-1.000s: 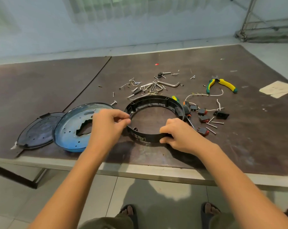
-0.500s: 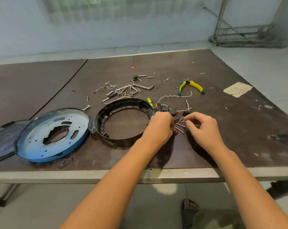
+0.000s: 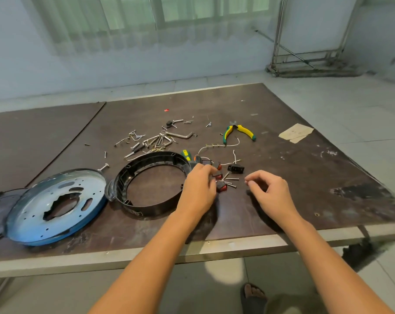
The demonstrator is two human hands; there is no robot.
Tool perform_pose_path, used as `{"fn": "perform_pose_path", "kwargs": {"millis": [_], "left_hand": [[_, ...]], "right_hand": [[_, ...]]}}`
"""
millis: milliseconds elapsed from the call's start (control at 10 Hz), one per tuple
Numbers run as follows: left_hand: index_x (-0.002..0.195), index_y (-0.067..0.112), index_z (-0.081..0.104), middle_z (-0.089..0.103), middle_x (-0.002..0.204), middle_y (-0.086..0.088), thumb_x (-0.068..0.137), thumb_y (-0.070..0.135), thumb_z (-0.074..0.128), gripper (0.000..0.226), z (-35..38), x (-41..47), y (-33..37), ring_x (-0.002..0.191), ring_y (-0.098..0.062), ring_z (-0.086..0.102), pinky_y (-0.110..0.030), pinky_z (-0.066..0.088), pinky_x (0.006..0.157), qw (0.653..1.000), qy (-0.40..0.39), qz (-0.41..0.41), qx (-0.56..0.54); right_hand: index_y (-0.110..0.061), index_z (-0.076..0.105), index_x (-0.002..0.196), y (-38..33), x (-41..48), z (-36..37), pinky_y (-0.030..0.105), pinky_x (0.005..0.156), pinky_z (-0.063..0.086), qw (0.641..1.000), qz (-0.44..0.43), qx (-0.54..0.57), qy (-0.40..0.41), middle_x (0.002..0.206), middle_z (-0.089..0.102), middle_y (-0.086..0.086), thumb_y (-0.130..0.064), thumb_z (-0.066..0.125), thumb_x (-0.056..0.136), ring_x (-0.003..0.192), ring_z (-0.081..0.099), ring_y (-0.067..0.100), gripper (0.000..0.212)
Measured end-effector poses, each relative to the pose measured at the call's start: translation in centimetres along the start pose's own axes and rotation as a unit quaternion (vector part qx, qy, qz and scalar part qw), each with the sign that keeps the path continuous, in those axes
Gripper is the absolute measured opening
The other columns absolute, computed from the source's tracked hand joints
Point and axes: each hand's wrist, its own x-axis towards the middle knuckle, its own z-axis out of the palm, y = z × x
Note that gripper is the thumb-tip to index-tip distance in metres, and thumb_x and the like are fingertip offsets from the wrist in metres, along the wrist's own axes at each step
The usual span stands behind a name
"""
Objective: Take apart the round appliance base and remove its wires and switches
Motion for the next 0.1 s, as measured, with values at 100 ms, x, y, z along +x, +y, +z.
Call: {"fn": "perform_pose_path", "kwargs": {"millis": [100], "left_hand": [[0.114,0.025,0.062,0.054,0.111,0.013,0.096,0.015,0.056,0.022,-1.55,-5.52,-2.22,0.100,-0.002,0.055,-0.026,0.050,0.089,0.998,-0.008,0.054,-0.037]], "right_hand": [[-0.029,0.074,0.095,-0.20,-0.61,-0.18,0.025,0.083,0.057,0.999,0.005,0.041,0.018,0.089,0.074,-0.014,-0.006,0.065,0.095,0.091,0.069,0.004,0.025]]}}
